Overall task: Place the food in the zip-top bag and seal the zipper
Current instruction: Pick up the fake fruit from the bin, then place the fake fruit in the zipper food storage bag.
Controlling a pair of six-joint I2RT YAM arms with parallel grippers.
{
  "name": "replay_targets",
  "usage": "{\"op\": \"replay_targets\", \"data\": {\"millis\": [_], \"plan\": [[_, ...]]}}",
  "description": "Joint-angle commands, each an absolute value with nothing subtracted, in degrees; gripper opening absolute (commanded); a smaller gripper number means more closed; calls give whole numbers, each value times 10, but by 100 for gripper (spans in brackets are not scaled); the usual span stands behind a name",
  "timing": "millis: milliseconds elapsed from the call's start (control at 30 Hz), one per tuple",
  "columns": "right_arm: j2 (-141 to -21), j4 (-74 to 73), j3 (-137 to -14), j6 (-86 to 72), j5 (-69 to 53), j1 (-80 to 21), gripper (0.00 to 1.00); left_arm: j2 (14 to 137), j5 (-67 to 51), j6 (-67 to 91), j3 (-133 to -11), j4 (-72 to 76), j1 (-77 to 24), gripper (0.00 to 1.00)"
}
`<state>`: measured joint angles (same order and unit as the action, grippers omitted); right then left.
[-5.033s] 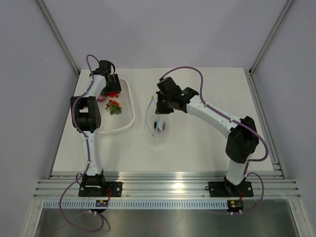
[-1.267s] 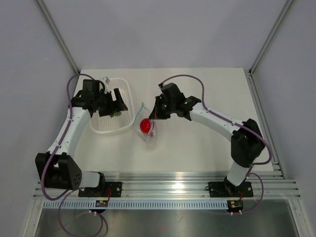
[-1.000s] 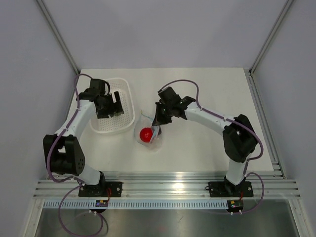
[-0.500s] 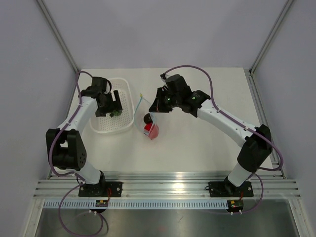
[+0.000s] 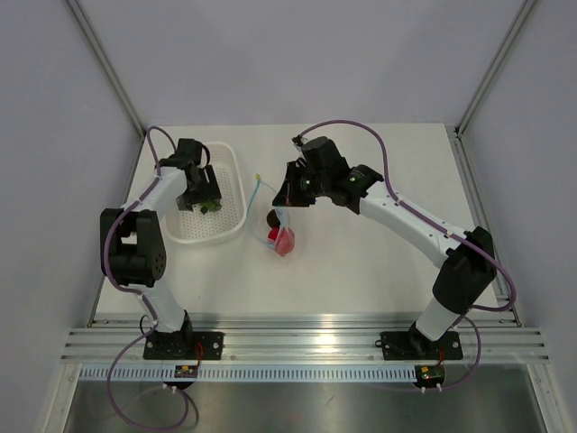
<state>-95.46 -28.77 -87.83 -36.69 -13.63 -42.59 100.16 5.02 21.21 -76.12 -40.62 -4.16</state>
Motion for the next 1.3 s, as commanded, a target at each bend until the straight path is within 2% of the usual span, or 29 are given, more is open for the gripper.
{"op": "replay_targets", "data": {"millis": [0, 100, 200, 300, 500, 633, 667, 867, 1267], "plan": [[-941, -278, -880, -359, -139, -426, 0, 1025, 126, 241, -796, -371, -34, 74], [-941, -281, -880, -358, -139, -426, 0, 1061, 126, 232, -813, -363, -30, 70], [-941, -282, -878, -356, -138, -426, 0, 1088, 111, 224, -824, -354, -26, 60], [-948, -285, -882, -356, -141, -426, 0, 1097, 97, 229, -827, -339, -25, 56], [-955, -291, -894, -353, -148, -426, 0, 1102, 98, 233, -834, -334, -25, 33], [-955, -290, -895, -353, -147, -426, 0, 1106, 96, 229, -844, -343, -25, 11], [-955, -289, -893, -354, -146, -426, 0, 1103, 96, 226, -844, -350, -25, 0], [-956, -280, -882, -361, -145, -426, 0, 1044, 74, 219, -839, -364, -26, 0], [-1019, -282, -943, -362, -135, -426, 0, 832, -69, 198, -832, -433, -68, 0]]}}
